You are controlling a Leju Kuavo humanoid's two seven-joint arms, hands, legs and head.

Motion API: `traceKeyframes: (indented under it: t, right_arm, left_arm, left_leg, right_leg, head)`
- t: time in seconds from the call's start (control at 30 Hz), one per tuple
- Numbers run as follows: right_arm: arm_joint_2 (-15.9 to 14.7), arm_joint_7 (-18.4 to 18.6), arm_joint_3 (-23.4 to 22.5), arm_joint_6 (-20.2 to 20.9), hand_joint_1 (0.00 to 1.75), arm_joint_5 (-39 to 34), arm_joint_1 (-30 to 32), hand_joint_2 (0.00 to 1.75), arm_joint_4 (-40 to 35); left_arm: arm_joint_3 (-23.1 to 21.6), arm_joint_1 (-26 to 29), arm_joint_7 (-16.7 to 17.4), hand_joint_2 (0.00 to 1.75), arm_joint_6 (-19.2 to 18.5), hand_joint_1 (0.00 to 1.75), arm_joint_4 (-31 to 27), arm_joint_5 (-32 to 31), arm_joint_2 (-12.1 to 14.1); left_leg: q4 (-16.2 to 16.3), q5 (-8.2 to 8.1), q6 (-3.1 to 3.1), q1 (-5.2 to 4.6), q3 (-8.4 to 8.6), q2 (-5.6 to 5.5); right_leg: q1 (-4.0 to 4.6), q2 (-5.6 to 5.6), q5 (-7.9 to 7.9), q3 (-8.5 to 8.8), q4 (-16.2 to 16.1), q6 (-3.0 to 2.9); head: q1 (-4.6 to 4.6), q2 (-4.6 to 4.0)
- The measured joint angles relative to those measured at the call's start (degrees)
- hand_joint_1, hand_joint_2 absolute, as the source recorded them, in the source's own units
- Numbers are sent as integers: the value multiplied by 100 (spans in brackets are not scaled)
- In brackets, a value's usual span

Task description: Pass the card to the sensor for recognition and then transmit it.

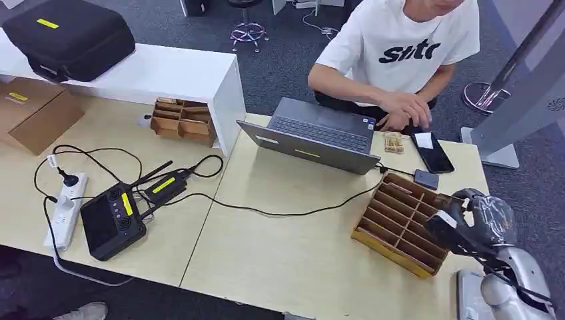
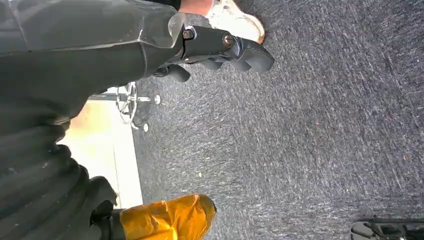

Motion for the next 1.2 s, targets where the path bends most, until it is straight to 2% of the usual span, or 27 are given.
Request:
traceKeyframes:
  t: [0.03,0.47,0.8,0.97,1.2]
  right_arm:
    - [0,0,0,0,154,0,0,175,0]
    - [0,-131,-2,-24,138,2,-84,175,24]
    - [-35,-168,-13,-26,140,-2,-439,175,-221]
    - [-35,-164,-57,-81,129,-2,-466,175,-284]
    - [-76,-153,-153,-79,131,-68,-521,175,-424]
  left_arm:
    - [0,1,0,175,0,0,0,0,2]
    - [0,-1,0,175,-11,0,0,-57,7]
    - [0,-5,0,175,-11,0,0,-81,15]
    - [0,-5,0,175,-11,0,0,-79,17]
    - [2,-4,0,175,-11,0,0,-83,17]
  left_leg:
    - [0,0,0,1,0,0]
    - [0,1,-1,-1,-5,-1]
    - [0,1,-1,0,-3,4]
    - [0,2,0,-2,-3,4]
    - [1,2,1,-1,-2,3]
  right_leg:
    - [0,-1,0,0,0,0]
    - [0,0,1,-2,1,0]
    - [0,4,1,-3,2,0]
    - [-2,4,2,-2,1,2]
    - [-2,4,2,-2,1,2]
  head:
    - [7,0]
    - [4,0]
    - [4,0]
    - [4,0]
    - [2,0]
